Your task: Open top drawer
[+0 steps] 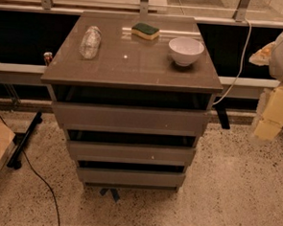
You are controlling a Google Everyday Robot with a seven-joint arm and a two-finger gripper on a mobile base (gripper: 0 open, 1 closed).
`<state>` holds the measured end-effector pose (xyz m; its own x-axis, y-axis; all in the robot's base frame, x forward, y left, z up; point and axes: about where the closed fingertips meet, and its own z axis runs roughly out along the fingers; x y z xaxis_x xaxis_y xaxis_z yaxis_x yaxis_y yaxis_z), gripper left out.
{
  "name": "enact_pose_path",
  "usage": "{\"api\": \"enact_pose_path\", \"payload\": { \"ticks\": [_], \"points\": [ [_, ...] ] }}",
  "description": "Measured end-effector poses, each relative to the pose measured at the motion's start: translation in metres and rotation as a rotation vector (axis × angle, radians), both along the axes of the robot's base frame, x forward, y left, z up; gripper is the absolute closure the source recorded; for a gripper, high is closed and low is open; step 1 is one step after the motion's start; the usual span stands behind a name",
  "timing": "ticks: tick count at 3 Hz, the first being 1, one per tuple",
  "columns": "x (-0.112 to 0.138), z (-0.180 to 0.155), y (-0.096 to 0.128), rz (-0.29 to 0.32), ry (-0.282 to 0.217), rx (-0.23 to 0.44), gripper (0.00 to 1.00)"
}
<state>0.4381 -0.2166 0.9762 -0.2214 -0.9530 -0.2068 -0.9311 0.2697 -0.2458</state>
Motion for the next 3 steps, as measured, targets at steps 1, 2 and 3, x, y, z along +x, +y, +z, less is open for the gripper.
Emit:
{"api": "enact_pose_path", "payload": {
  "ticks": [1, 2, 3],
  "points": [
    [0.0, 0.0, 0.0, 0.0, 0.0, 0.0, 0.0],
    [0.0, 0.0, 0.0, 0.0, 0.0, 0.0, 0.0],
    [0.004, -0.02, 0.009, 0.024, 0.005, 0.043, 0.0]
  ]
}}
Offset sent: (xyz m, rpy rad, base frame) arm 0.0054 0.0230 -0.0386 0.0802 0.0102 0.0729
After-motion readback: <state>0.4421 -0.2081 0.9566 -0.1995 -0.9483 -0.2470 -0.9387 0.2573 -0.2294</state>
